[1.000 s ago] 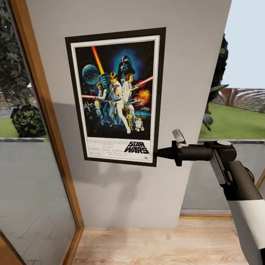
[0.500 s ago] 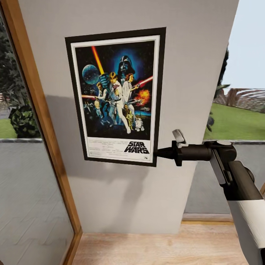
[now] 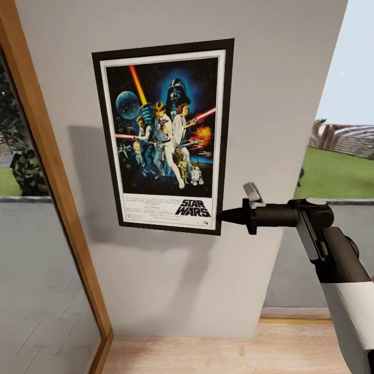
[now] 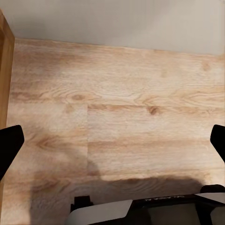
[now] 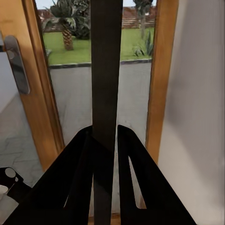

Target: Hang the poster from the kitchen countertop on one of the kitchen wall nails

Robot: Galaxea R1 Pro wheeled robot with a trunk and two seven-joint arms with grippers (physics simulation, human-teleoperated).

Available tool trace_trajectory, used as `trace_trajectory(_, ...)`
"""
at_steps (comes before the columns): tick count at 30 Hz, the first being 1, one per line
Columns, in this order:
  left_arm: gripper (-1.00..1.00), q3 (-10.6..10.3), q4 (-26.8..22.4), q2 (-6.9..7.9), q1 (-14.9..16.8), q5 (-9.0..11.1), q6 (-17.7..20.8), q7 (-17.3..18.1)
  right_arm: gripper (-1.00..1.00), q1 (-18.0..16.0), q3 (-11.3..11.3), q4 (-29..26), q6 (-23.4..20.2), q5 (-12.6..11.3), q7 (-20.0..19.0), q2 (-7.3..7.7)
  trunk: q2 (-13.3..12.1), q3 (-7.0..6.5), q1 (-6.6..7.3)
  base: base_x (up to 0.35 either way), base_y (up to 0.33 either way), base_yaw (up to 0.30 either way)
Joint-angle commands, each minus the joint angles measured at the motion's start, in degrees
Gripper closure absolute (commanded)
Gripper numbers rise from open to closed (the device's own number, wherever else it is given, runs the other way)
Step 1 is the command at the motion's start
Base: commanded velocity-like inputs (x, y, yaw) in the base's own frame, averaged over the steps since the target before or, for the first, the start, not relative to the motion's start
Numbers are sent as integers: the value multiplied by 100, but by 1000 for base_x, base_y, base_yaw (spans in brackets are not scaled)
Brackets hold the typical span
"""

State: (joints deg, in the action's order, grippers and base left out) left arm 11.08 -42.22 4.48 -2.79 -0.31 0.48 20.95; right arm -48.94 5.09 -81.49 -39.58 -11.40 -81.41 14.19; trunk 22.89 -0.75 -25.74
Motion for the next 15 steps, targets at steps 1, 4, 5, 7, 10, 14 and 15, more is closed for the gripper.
trace_trajectory(1, -100, 17, -6, -2, -2, -4, 5, 32, 100, -2, 10, 2, -68, -37, 3, 5, 3, 0, -4, 138, 0, 0)
trace_trajectory(4, -100, 17, -6, -1, -4, -4, 5, 32, 100, -2, 10, 2, -66, -37, 3, 5, 3, 0, -4, 72, 0, 0)
trace_trajectory(5, -100, 17, -6, 0, -4, -4, 5, 32, 100, -2, 10, 2, -64, -37, 3, 5, 3, 0, -4, 29, 0, 0)
trace_trajectory(7, -100, 17, -6, 0, -3, -4, 5, 32, 100, -2, 10, 2, -61, -37, 3, 5, 3, 0, -4, 19, 0, 0)
trace_trajectory(10, -100, 17, -6, 0, -3, -4, 5, 32, 100, -1, 10, 2, -62, -37, 3, 5, 3, 0, -4, 66, 0, 0)
trace_trajectory(14, -100, 17, -6, 0, -2, -4, 5, 32, 100, -2, 10, 2, -61, -37, 3, 5, 3, 0, -4, 190, 0, 0)
trace_trajectory(15, -100, 17, -6, 0, -4, -4, 5, 32, 100, -2, 10, 2, -61, -37, 3, 5, 3, 0, -4, 125, 0, 0)
